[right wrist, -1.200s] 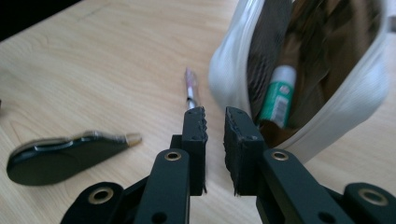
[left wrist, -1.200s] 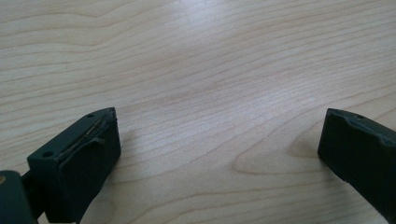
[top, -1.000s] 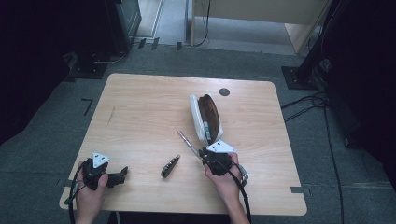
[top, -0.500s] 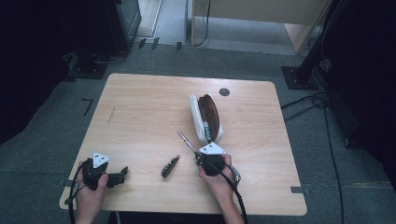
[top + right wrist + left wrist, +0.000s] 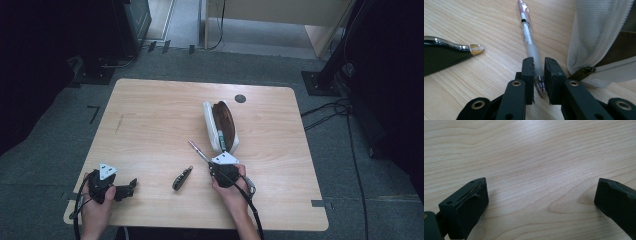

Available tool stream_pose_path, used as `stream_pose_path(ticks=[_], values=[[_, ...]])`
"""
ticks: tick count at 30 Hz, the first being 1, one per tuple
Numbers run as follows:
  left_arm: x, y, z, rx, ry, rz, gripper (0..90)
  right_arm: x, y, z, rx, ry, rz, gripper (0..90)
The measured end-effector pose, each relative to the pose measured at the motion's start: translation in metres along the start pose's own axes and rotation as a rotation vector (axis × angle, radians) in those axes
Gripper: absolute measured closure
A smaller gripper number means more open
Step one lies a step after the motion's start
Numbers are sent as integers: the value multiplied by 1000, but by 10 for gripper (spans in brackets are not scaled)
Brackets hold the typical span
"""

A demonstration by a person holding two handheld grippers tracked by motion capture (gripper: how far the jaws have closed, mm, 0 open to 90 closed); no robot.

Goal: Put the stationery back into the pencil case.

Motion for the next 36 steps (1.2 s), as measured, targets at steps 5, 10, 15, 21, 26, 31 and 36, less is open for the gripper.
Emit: stream_pose_path(ticks=[5, 10, 15, 21, 26, 31, 36], values=[[0, 0, 0, 0, 0, 0, 0, -1, -1, 0, -2, -6, 8, 800], [0, 0, 0, 0, 0, 0, 0, 0, -5, -2, -6, -5, 22, 801], [0, 0, 0, 0, 0, 0, 0, 2, -12, -6, -7, -1, 31, 802], [0, 0, 0, 0, 0, 0, 0, 4, -23, -16, -14, 22, 68, 801], [0, 0, 0, 0, 0, 0, 0, 4, -32, -27, -12, 29, 71, 796], [0, 0, 0, 0, 0, 1, 0, 4, -33, -28, -12, 17, 81, 755], [0, 0, 0, 0, 0, 0, 0, 3, -31, -28, -3, 5, 94, 712]])
Point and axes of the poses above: each handheld gripper's, and its own axes: y roughly forward along the jaws, z roughly out of its top, x roughly to its right, the point moved 1 cm from there along y, roughly forward along the jaws, and after that the axes turned 5 degrees about y, right-handed, at the moved point
